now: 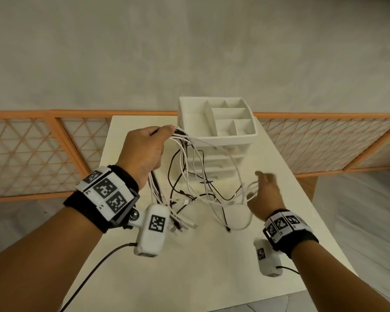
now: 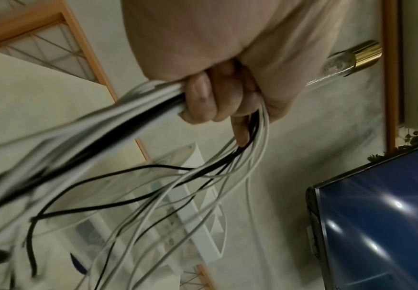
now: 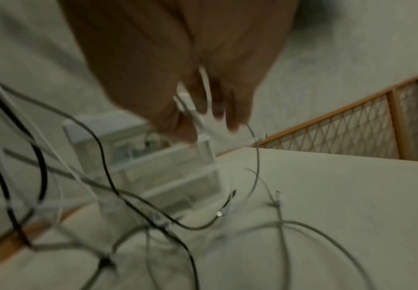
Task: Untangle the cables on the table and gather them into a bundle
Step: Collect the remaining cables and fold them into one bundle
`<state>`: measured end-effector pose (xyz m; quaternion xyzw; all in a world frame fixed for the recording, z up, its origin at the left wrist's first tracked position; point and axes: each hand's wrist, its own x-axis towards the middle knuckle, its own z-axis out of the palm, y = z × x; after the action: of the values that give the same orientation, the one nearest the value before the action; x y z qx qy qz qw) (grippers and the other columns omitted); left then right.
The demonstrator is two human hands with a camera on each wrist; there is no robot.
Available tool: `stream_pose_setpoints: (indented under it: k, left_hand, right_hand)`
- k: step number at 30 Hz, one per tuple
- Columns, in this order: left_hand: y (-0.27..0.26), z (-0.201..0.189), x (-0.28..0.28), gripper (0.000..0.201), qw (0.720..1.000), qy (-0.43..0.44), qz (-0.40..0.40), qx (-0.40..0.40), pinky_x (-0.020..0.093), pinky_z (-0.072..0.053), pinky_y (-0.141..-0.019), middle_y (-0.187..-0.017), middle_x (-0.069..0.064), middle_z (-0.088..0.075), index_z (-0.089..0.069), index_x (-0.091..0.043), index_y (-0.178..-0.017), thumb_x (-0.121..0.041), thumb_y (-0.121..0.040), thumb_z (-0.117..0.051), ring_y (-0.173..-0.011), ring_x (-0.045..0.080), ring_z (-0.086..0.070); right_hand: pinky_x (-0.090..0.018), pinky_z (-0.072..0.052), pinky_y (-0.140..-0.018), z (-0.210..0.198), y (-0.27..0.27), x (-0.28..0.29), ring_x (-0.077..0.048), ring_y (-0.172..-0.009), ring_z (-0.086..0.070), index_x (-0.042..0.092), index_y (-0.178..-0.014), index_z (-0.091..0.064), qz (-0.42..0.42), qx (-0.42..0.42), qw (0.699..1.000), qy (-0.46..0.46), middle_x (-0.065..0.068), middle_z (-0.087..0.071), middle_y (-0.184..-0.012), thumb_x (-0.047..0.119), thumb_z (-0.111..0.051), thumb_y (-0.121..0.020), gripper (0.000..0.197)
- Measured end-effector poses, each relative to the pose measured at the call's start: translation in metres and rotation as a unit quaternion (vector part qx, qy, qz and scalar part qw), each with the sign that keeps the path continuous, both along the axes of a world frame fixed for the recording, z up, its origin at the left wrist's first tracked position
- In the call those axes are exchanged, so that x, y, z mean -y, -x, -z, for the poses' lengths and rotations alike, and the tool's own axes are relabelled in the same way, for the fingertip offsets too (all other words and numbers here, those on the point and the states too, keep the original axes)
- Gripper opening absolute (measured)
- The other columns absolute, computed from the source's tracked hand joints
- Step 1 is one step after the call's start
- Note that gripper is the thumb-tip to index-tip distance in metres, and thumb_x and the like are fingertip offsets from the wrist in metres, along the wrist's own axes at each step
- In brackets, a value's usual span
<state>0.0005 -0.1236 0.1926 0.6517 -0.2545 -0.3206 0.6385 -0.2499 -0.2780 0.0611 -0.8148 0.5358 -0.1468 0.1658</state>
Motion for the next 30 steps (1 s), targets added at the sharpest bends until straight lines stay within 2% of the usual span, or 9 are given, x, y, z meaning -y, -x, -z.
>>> stream_pose_setpoints:
  k: [3, 5, 7, 10, 16, 21, 24, 27, 30]
  left_hand:
    - [-0.005, -0.004, -0.005, 0.039, 1.0, 0.004, 0.012, -0.007, 0.021, -0.016, -0.043, -0.05, -0.006, -0.024, -0.068, -0.026, -0.052, -0.026, -0.09, -0.069, -0.044, 0.014, -0.015]
    - [-0.005, -0.005, -0.008, 0.042, 1.0, -0.003, 0.028, -0.008, 0.021, -0.015, -0.043, -0.048, -0.008, -0.024, -0.069, -0.03, -0.049, -0.026, -0.091, -0.067, -0.044, 0.013, -0.016]
    - [-0.001, -0.005, -0.008, 0.042, 0.999, -0.012, 0.051, -0.004, 0.023, -0.014, -0.045, -0.048, -0.008, -0.023, -0.069, -0.029, -0.05, -0.025, -0.092, -0.066, -0.046, 0.014, -0.014]
    - [0.009, -0.006, -0.006, 0.025, 0.993, -0.016, 0.113, 0.014, 0.023, -0.014, -0.046, -0.05, -0.007, -0.022, -0.074, -0.018, -0.073, -0.027, -0.093, -0.064, -0.049, 0.016, -0.014]
    - [0.02, -0.008, -0.009, 0.044, 0.977, -0.042, 0.194, 0.081, 0.026, -0.016, -0.047, -0.049, 0.0, -0.025, -0.065, -0.024, -0.049, -0.02, -0.093, -0.063, -0.045, 0.016, -0.018]
    - [0.016, -0.009, -0.015, 0.044, 0.969, -0.05, 0.213, 0.118, 0.022, -0.02, -0.045, -0.05, 0.002, -0.025, -0.065, -0.024, -0.049, -0.019, -0.092, -0.065, -0.043, 0.015, -0.02]
    - [0.013, -0.009, -0.017, 0.029, 0.961, -0.059, 0.223, 0.151, 0.021, -0.022, -0.042, -0.046, -0.002, -0.028, -0.07, -0.013, -0.063, -0.023, -0.09, -0.068, -0.04, 0.012, -0.022]
    - [0.014, -0.008, -0.016, 0.028, 0.955, -0.058, 0.226, 0.185, 0.016, -0.024, -0.042, -0.042, -0.011, -0.03, -0.074, 0.001, -0.081, -0.025, -0.089, -0.068, -0.039, 0.006, -0.025]
    - [0.017, -0.011, -0.014, 0.022, 0.95, -0.052, 0.214, 0.221, 0.009, -0.025, -0.041, -0.037, -0.014, -0.037, -0.076, -0.005, -0.085, -0.024, -0.091, -0.069, -0.036, 0.003, -0.032]
  right_hand:
    - [-0.042, -0.045, -0.111, 0.015, 0.01, -0.008, -0.034, -0.135, -0.048, 0.016, -0.157, -0.02, -0.054, -0.199, 0.964, -0.17, -0.009, -0.018, -0.162, 0.015, -0.067, -0.082, 0.089]
    - [-0.04, -0.048, -0.104, 0.002, 0.004, -0.013, -0.027, -0.127, -0.055, 0.022, -0.151, -0.039, -0.059, -0.112, 0.985, -0.12, -0.005, -0.036, -0.156, 0.014, -0.065, -0.082, 0.074]
    - [-0.031, -0.052, -0.088, -0.028, -0.013, -0.019, -0.015, -0.103, -0.065, 0.022, -0.127, -0.064, -0.051, 0.083, 0.995, -0.037, -0.003, -0.061, -0.134, 0.008, -0.066, -0.084, 0.045]
    - [-0.022, -0.053, -0.075, -0.095, -0.047, -0.044, -0.007, -0.089, -0.067, 0.022, -0.106, -0.071, -0.157, 0.305, 0.939, 0.024, 0.004, -0.071, -0.107, 0.01, -0.073, -0.087, 0.022]
    - [-0.03, -0.054, -0.066, -0.138, -0.078, -0.069, -0.02, -0.069, -0.064, 0.014, -0.091, -0.07, -0.262, 0.325, 0.904, -0.093, -0.001, -0.07, -0.082, 0.005, -0.076, -0.083, 0.014]
    - [-0.034, -0.053, -0.069, -0.126, -0.079, -0.07, -0.015, -0.077, -0.061, 0.017, -0.1, -0.067, -0.257, 0.323, 0.9, -0.141, 0.002, -0.068, -0.094, 0.02, -0.069, -0.08, 0.02]
    - [-0.045, -0.052, -0.068, -0.125, -0.076, -0.066, -0.031, -0.07, -0.06, 0.001, -0.096, -0.068, -0.281, 0.342, 0.872, -0.211, -0.022, -0.068, -0.086, 0.004, -0.071, -0.087, 0.01]
    - [-0.039, -0.048, -0.065, -0.123, -0.072, -0.064, -0.027, -0.068, -0.058, -0.003, -0.092, -0.066, -0.279, 0.374, 0.846, -0.256, -0.018, -0.065, -0.078, 0.002, -0.072, -0.084, 0.011]
    - [-0.039, -0.049, -0.064, -0.12, -0.07, -0.062, -0.031, -0.067, -0.059, -0.009, -0.091, -0.067, -0.261, 0.416, 0.838, -0.236, -0.027, -0.066, -0.077, -0.006, -0.07, -0.085, 0.008]
